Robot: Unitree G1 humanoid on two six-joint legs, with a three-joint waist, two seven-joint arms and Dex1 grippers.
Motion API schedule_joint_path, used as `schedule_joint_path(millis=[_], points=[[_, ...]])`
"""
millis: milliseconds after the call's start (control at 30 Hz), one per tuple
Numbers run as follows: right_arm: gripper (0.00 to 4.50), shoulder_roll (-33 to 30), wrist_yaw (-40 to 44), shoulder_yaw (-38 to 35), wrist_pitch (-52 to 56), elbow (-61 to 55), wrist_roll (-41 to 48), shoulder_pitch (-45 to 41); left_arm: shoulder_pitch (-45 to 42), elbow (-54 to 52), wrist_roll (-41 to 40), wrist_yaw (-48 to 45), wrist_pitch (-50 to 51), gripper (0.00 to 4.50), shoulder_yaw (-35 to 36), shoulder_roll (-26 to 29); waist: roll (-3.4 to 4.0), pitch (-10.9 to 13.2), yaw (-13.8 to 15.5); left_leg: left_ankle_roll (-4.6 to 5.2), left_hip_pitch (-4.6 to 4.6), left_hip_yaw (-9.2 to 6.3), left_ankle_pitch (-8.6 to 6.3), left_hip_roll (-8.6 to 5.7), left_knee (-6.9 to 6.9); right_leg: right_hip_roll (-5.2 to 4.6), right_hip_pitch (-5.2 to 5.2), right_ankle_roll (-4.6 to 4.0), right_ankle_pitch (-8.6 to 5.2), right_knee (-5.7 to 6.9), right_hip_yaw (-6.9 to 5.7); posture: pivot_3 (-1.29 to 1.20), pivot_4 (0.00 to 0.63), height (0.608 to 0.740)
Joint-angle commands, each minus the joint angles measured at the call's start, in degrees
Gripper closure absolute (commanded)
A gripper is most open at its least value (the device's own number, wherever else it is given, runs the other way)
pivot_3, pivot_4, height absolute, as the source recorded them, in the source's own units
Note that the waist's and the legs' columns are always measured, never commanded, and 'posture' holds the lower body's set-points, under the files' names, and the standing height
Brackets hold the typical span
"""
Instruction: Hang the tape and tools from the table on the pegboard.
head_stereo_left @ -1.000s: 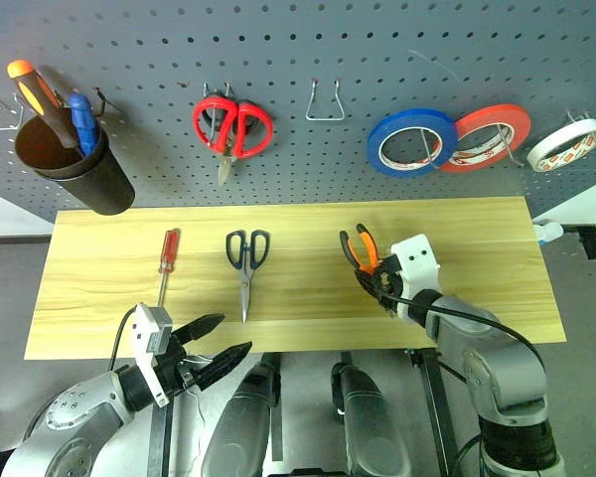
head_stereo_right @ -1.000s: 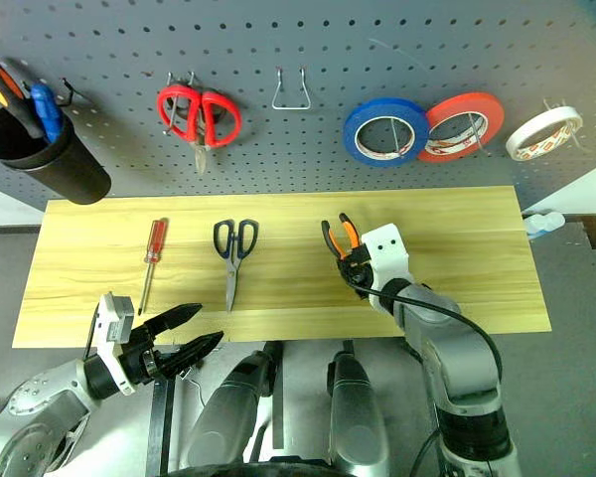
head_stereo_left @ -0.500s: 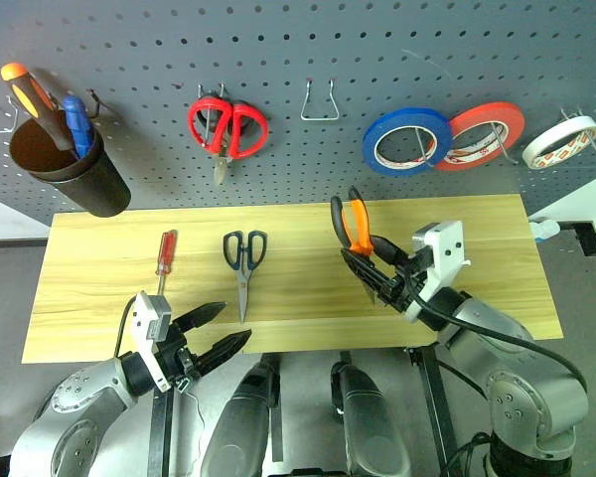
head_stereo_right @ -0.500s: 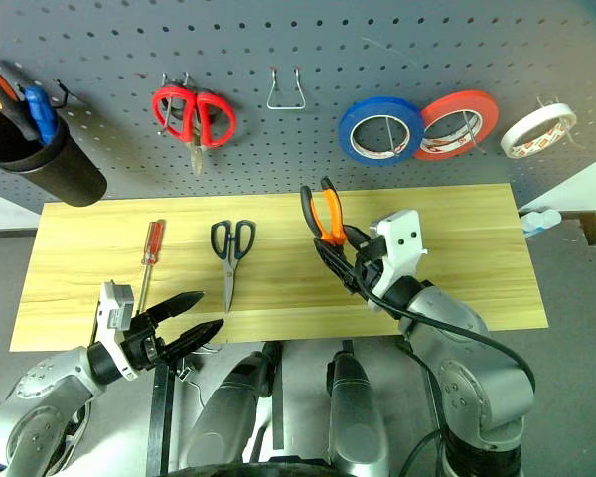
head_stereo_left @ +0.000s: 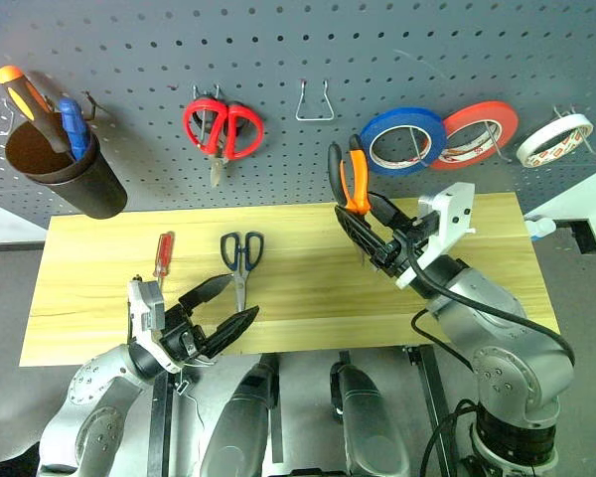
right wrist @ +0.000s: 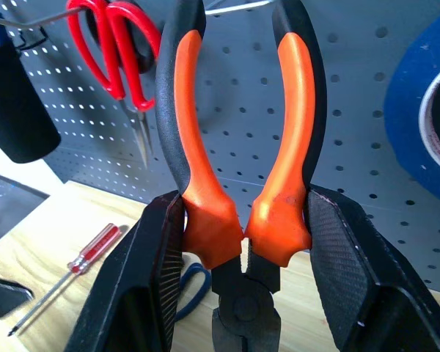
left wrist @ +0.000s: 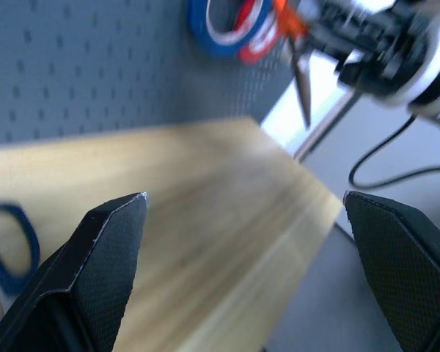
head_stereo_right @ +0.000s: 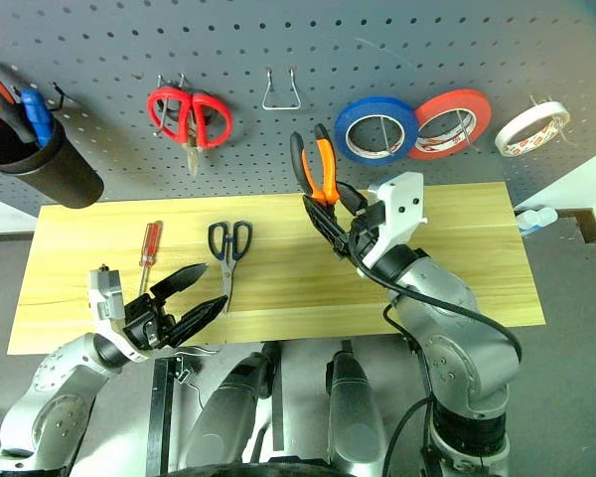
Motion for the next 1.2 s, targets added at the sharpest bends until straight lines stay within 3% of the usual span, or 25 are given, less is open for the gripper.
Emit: schedule_joint_path(millis=[33, 333, 533, 933, 1200], points=[[2.4, -1.0, 0.8, 0.0, -3.2, -0.7, 0.3, -1.5, 1.7, 0.1, 0.8, -1.4, -5.2, 0.0, 0.2, -2.1, -0.01, -0.1, 0.0, 0.0, 0.0, 0.0, 0.0, 0.0, 0.05, 0.0, 0.0, 0.0, 0.0, 0.05, -0.01, -0.03, 0.316, 0.715], [2.4, -1.1, -0.2, -0.1, -6.0, -1.8, 1.5, -4.9, 0.6, 3.8, 0.0, -3.8, -10.0, 0.0, 1.0, -4.1, -0.07, -1.6, 0.1, -0.08, -0.01, 0.01, 0.06, 0.0, 0.59, 0.04, -0.05, -0.01, 0.13, 0.55, -0.04, -0.03, 0.284, 0.715], [2.4, 0.3, -4.2, 0.0, -7.0, -1.5, 0.6, -11.6, -1.2, 6.6, -0.5, -4.9, -11.7, 0.0, 2.2, -3.8, -0.08, -2.4, 0.0, -0.14, 0.01, -0.02, 0.18, 0.03, 0.6, 0.09, -0.07, -0.03, 0.24, 0.61, -0.04, -0.03, 0.274, 0.715], [2.4, 8.3, -12.5, 8.4, -29.6, 19.0, -19.3, -24.4, -2.3, 7.2, -0.8, -5.2, -11.1, 0.0, 1.6, -3.7, -0.15, -2.9, -0.4, -0.17, 0.02, -0.01, 0.25, 0.03, 0.61, 0.1, -0.12, -0.04, 0.27, 0.71, -0.03, -0.01, 0.289, 0.715], [2.4, 13.9, -14.8, 9.9, -38.9, 29.3, -24.4, -28.3, -1.8, 7.1, -1.0, -5.8, -10.9, 0.0, 1.2, -3.5, -0.15, -2.9, -1.3, -0.19, 0.02, 0.0, 0.28, 0.03, 0.65, 0.1, -0.14, -0.05, 0.27, 0.82, -0.03, -0.02, 0.285, 0.715]])
